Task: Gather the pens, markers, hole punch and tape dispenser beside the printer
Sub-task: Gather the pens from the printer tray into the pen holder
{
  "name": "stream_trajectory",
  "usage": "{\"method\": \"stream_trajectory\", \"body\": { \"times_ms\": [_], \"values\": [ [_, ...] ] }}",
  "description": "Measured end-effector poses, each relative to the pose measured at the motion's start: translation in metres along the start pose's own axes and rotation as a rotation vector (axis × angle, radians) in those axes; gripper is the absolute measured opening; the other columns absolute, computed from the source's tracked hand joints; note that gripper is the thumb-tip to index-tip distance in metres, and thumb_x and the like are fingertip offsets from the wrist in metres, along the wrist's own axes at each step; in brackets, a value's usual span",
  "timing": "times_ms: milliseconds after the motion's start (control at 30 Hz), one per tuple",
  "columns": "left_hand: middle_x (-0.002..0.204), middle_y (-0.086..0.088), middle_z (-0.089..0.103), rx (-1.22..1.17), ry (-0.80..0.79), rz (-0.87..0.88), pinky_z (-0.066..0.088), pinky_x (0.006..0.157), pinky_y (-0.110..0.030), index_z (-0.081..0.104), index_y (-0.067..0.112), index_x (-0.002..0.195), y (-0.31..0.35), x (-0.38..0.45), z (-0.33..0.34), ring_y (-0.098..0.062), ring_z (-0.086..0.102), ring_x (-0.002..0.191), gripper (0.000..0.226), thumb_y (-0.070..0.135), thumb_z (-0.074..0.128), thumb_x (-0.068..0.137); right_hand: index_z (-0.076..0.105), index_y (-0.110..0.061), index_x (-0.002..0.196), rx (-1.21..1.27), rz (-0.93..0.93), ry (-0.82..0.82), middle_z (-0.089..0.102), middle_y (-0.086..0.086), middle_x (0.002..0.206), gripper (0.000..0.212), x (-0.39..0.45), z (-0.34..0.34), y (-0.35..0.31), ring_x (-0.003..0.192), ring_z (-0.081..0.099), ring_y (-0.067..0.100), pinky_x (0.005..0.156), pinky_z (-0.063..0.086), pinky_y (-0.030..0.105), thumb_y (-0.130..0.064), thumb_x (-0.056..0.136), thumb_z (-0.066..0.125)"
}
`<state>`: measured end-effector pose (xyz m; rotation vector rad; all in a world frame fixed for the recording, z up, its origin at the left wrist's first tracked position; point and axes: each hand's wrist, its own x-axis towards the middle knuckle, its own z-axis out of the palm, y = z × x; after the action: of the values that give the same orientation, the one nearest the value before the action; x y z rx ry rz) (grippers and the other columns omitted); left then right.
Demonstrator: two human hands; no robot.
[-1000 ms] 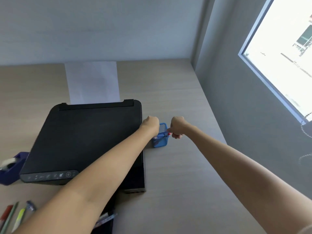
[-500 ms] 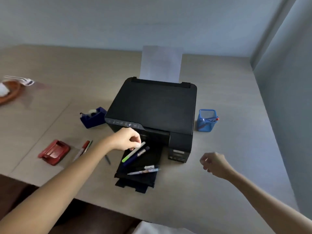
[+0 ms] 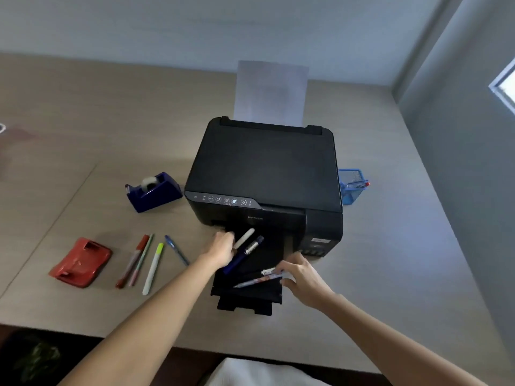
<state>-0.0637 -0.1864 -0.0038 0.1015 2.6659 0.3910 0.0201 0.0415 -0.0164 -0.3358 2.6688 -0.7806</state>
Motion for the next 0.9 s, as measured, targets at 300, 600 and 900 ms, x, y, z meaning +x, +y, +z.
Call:
{"method": "stream_trajectory", "body": {
  "times_ms": [300, 600, 900],
  "values": [
    [0.097, -0.023, 0.063, -0.166, -0.001, 0.158, 0.042, 0.059, -0.031, 0.042, -0.003, 0.115, -0.015, -0.007, 0.004, -0.024, 0.055, 0.066, 0.022, 0.011, 0.043, 0.098, 0.064, -0.023, 0.097, -0.009, 0.157, 0.135, 0.042, 0.002, 0.116, 0.011, -0.011, 0.029, -0.009, 0.114, 0.044, 0.023, 0.088, 0.049, 0.031, -0.019, 0.087, 0.067],
    [0.12, -0.015, 0.055, -0.002, -0.027, 0.203, 0.052, 0.086, -0.043, 0.05, 0.003, 0.119, -0.016, -0.01, 0.022, -0.033, 0.059, 0.107, 0.038, 0.029, 0.057, 0.092, 0.065, -0.019, 0.1, -0.053, 0.047, 0.148, 0.048, 0.006, 0.142, 0.011, 0.009, 0.026, -0.021, 0.127, 0.043, 0.028, 0.102, 0.041, 0.037, -0.021, 0.09, 0.062],
    [0.109, -0.022, 0.063, -0.094, -0.029, 0.2, 0.044, 0.08, -0.041, 0.051, -0.001, 0.103, -0.05, -0.013, 0.014, -0.039, 0.059, 0.104, 0.031, 0.028, 0.04, 0.1, 0.06, -0.015, 0.098, -0.257, -0.069, 0.257, 0.062, 0.003, 0.105, 0.009, 0.005, 0.032, -0.018, 0.094, 0.055, 0.024, 0.07, 0.057, 0.035, -0.014, 0.09, 0.062]
  ]
}}
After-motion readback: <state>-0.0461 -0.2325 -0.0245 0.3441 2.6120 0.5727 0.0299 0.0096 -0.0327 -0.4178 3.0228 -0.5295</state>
